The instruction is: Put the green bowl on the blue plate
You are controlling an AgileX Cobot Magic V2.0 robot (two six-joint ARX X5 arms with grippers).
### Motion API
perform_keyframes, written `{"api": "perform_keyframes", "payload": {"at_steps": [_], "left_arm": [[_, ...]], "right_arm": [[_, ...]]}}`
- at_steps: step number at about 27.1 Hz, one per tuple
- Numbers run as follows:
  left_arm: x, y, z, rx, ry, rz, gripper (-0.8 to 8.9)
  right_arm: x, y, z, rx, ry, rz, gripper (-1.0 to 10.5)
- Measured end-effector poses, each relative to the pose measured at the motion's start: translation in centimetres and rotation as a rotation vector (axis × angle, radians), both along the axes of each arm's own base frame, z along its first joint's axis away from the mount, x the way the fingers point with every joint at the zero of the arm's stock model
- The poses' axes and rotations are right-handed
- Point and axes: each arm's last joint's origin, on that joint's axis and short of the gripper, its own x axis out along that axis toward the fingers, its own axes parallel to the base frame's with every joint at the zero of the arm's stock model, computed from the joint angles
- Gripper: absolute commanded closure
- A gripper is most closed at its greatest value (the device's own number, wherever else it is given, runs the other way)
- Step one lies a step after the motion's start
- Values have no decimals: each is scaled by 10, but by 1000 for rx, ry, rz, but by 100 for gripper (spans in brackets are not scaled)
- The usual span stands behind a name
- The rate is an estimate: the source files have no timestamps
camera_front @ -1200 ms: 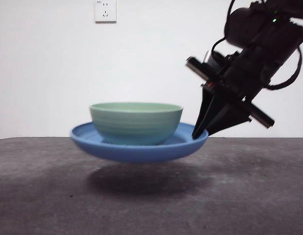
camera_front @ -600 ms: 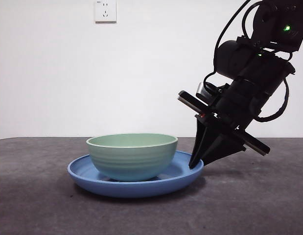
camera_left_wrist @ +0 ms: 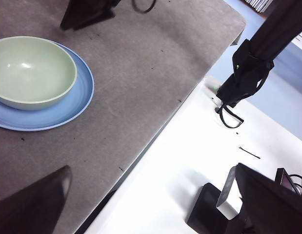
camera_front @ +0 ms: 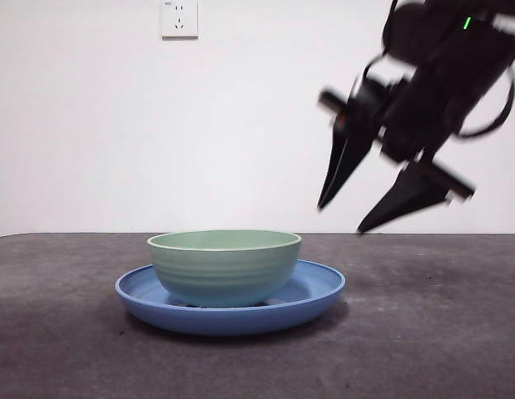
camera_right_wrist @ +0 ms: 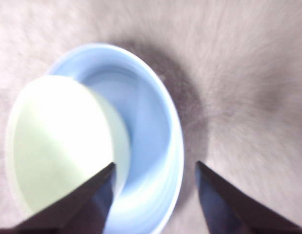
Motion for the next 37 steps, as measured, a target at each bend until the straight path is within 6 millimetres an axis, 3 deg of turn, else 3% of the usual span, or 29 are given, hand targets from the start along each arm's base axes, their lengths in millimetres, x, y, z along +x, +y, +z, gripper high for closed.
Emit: {"api": "perform_keyframes", "payload": {"at_steps": [5, 10, 15, 25, 31, 37], "left_arm": [[0, 0, 0, 0, 0, 0, 251], [0, 0, 0, 0, 0, 0, 251], [0, 0, 0, 0, 0, 0, 251], [0, 0, 0, 0, 0, 0, 251], [0, 0, 0, 0, 0, 0, 251], [0, 0, 0, 0, 0, 0, 255]], "right_arm": [[-56, -20, 60, -77, -123, 37, 564], [-106, -34, 91, -118, -212, 102, 432], [-156, -51, 113, -102, -292, 171, 424], [-233, -91, 124, -64, -395, 230, 368], [-255, -104, 123, -46, -431, 226, 368], [-260, -108, 123, -36, -451, 224, 368]]}}
